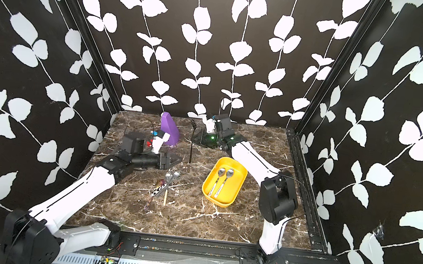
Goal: Put the spoon into the storage box
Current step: Pick up the spoon from the center of the board.
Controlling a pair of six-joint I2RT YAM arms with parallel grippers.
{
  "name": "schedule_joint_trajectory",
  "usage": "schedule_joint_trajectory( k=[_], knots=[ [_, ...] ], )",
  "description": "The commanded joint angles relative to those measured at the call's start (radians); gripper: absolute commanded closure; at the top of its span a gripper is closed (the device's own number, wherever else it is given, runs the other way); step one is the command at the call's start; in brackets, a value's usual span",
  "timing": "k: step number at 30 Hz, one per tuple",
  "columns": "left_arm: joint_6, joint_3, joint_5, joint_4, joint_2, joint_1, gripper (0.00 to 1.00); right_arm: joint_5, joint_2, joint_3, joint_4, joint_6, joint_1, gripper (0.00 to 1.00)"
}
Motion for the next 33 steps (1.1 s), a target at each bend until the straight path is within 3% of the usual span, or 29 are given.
schedule_joint_trajectory(
  k=[1, 8, 15, 27, 30, 33],
  knots=[
    [-0.012, -0.018, 0.104, 0.176, 0.029, -0.001, 0.43, -0.185, -0.059, -0.07, 0.184, 0.044, 0.003, 1.0],
    [-0.021, 0.017, 0.163, 0.253, 0.121, 0.0, 0.43, -0.28, -0.114, -0.196, 0.382, 0.103, 0.003, 1.0],
    [-0.036, -0.018, 0.19, 0.31, 0.129, -0.001, 0.46, -0.336, -0.121, -0.211, 0.446, 0.126, 0.003, 1.0],
    [-0.157, -0.072, 0.162, 0.491, 0.116, -0.001, 0.59, -0.378, -0.11, -0.234, 0.55, 0.191, 0.003, 1.0],
    [-0.188, -0.081, 0.158, 0.522, 0.117, -0.001, 0.67, -0.377, -0.113, -0.264, 0.559, 0.195, 0.004, 1.0],
    [-0.197, -0.088, 0.152, 0.523, 0.121, -0.001, 0.85, -0.381, -0.115, -0.271, 0.573, 0.202, 0.003, 1.0]
  ],
)
